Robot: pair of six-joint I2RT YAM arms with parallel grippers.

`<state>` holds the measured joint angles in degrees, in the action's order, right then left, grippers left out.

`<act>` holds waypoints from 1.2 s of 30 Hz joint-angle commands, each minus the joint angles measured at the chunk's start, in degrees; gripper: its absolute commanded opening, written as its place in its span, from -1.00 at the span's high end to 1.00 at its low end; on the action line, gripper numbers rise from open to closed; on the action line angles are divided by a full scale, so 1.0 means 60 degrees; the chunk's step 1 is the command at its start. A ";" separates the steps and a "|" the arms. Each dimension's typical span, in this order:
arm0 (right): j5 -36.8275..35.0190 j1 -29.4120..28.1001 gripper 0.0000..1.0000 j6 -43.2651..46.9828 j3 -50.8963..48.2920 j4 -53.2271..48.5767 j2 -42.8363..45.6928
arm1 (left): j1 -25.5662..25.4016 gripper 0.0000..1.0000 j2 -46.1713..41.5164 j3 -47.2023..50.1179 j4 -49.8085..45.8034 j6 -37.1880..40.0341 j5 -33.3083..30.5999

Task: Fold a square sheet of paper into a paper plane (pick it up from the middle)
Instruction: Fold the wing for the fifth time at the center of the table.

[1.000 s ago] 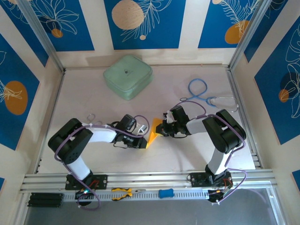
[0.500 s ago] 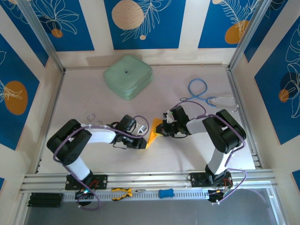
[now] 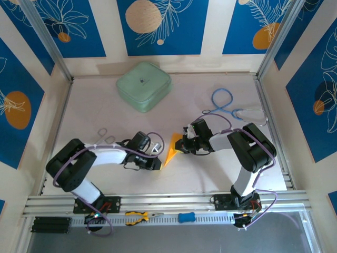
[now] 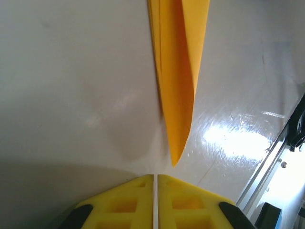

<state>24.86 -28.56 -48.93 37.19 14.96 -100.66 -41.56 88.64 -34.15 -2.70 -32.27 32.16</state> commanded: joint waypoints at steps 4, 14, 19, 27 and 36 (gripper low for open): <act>-0.1185 -0.0075 0.85 0.0124 -0.0102 -0.0750 -0.0464 | -0.0082 0.81 -0.0813 -0.0623 -0.0242 0.0001 -0.0042; -0.1193 -0.0087 0.85 0.0107 -0.0074 -0.0823 -0.0472 | -0.0349 0.90 0.1244 -0.2114 0.1885 -0.0876 0.1284; -0.1199 -0.0080 0.85 0.0104 -0.0062 -0.0854 -0.0462 | -0.0487 0.90 0.1971 -0.2514 0.1534 -0.0687 0.0935; -0.1221 -0.0067 0.85 0.0103 -0.0067 -0.0877 -0.0473 | -0.0517 0.90 0.2511 -0.2694 0.0302 -0.0007 0.0006; -0.1236 -0.0044 0.85 0.0120 -0.0104 -0.0900 -0.0486 | -0.0515 0.90 0.2380 -0.1880 -0.0744 0.0552 -0.0464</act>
<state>24.67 -28.56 -48.93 37.52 14.26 -100.68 -44.27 103.02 -48.66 -0.75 -30.92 31.83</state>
